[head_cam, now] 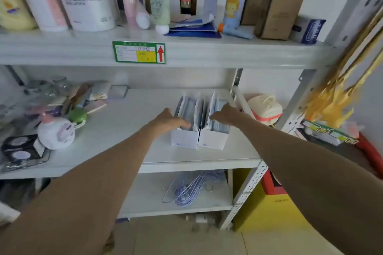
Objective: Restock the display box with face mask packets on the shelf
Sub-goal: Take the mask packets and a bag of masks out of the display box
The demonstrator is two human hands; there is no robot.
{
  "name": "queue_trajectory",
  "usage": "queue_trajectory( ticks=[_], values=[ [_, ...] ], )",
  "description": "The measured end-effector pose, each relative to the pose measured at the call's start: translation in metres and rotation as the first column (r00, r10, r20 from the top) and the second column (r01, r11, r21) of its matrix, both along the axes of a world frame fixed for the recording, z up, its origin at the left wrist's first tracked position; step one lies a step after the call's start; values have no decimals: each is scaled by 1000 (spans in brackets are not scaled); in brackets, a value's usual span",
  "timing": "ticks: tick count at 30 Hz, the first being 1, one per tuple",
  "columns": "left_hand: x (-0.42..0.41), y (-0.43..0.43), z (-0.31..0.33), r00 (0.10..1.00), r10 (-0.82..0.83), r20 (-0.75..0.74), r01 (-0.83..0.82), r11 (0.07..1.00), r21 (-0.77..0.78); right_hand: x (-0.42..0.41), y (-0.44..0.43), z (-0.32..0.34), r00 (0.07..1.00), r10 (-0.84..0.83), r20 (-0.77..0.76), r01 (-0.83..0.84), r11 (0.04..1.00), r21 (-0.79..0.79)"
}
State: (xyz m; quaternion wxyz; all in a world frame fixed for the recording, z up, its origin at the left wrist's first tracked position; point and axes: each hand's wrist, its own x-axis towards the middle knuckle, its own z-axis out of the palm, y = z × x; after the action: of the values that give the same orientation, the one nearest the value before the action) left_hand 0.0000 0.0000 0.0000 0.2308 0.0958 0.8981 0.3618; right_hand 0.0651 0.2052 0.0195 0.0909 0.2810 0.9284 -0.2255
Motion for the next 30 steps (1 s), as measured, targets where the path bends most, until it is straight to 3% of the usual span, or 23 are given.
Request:
queue_trajectory(
  ticks=[5, 10, 14, 22, 30],
  values=[
    [-16, 24, -25, 998, 5, 70, -10, 998, 68, -32, 3, -29, 981, -192, 6, 188, 956, -226],
    [-34, 35, -44, 999, -10, 48, 0, 978, 210, -58, 1, -48, 971, -239, 19, 240, 965, -109],
    [-44, 38, -55, 998, -24, 55, 7, 957, 288, -67, 3, -55, 980, -194, 44, 196, 979, -57],
    [-32, 11, -73, 999, 29, -32, -10, 877, 480, -66, -15, -63, 989, -132, -69, 123, 985, -121],
    [-28, -56, -77, 997, 79, -26, -60, 902, 428, -51, -58, -72, 986, 6, -164, -29, 990, -136]
  ],
)
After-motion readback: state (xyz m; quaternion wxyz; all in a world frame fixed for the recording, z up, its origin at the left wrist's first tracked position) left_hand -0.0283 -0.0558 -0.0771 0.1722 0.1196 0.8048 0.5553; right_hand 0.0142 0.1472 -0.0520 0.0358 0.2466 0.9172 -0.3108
